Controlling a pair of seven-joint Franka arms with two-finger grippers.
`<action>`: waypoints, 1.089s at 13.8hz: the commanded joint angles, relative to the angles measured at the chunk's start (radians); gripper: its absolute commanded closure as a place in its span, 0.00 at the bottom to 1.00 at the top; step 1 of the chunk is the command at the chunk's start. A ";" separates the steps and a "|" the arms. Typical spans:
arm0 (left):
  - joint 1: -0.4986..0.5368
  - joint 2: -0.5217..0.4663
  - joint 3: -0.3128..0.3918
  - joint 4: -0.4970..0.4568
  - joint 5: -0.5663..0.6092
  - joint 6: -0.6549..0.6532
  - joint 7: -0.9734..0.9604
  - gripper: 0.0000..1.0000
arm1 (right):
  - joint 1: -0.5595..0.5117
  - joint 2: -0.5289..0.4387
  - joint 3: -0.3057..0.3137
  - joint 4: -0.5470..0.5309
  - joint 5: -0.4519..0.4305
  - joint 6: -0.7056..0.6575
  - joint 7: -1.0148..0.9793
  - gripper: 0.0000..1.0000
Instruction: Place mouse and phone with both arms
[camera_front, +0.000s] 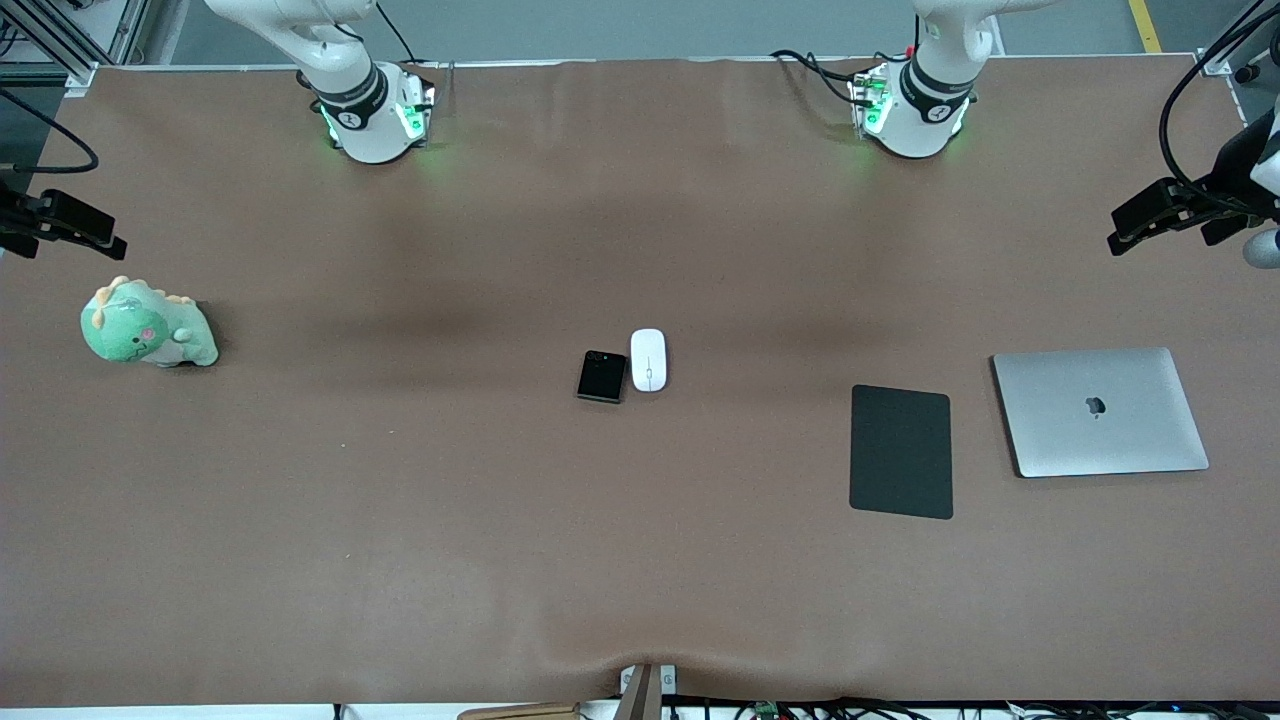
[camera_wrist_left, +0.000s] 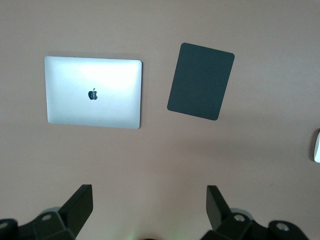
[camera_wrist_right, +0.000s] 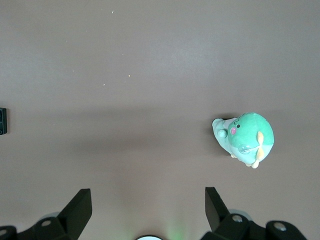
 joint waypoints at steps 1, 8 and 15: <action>0.003 0.002 -0.007 0.008 0.022 -0.005 0.018 0.00 | -0.004 0.008 0.005 0.016 -0.006 -0.012 -0.011 0.00; -0.009 0.020 -0.016 0.006 0.003 -0.005 0.004 0.00 | 0.001 0.008 0.005 0.016 -0.006 -0.015 -0.011 0.00; -0.015 0.136 -0.246 -0.007 -0.037 0.052 -0.314 0.00 | 0.001 0.008 0.006 0.016 -0.006 -0.015 -0.012 0.00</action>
